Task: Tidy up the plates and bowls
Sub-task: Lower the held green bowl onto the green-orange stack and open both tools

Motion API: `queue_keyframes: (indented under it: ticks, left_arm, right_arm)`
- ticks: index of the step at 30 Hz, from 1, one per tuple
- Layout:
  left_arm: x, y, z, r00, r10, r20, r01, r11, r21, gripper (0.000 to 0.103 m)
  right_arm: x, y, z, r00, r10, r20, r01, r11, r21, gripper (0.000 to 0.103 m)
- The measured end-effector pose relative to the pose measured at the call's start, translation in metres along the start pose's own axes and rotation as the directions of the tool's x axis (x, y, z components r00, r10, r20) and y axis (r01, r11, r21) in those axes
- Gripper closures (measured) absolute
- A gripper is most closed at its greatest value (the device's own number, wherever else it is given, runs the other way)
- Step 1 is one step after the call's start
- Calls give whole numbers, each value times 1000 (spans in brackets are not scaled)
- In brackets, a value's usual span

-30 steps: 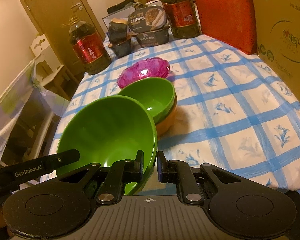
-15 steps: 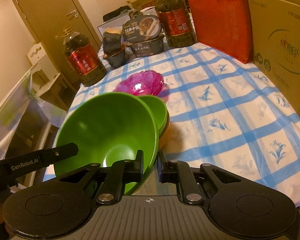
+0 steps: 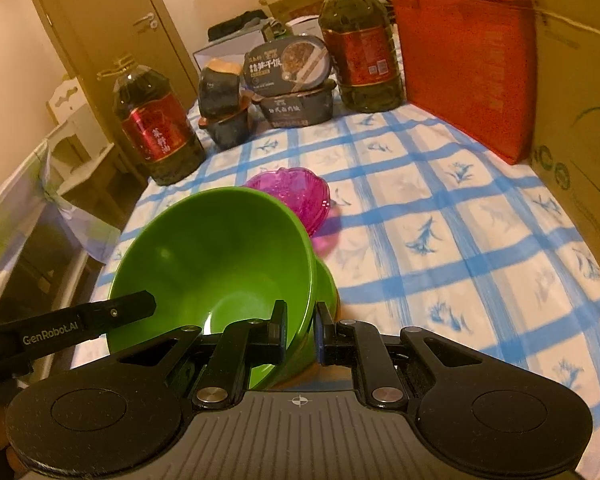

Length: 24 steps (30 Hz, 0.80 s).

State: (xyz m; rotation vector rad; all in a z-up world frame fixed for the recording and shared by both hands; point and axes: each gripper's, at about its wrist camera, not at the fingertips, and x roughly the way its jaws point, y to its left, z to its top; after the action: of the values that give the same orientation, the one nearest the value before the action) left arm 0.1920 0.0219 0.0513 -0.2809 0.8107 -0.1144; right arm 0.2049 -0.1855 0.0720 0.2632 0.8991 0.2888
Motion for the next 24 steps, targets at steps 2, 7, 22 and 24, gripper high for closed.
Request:
queue_keyframes:
  ticks: [2, 7, 22, 24]
  left_arm:
    - [12, 3, 3, 1000, 8, -13, -8, 1000, 0, 93]
    - [35, 11, 1, 999, 23, -45, -23, 1000, 0, 93]
    - [58, 17, -8, 997, 40, -66, -38, 999, 23, 93]
    - [58, 17, -8, 997, 39, -64, -37, 999, 24, 93]
  right_arm:
    - [12, -1, 3, 1000, -6, -13, 6, 1000, -5, 90]
    - [36, -6, 5, 999, -16, -47, 16, 1000, -14, 90]
    - [62, -6, -2, 996, -55, -64, 51, 996, -73, 89]
    - [62, -6, -3, 996, -58, -62, 53, 996, -77, 89]
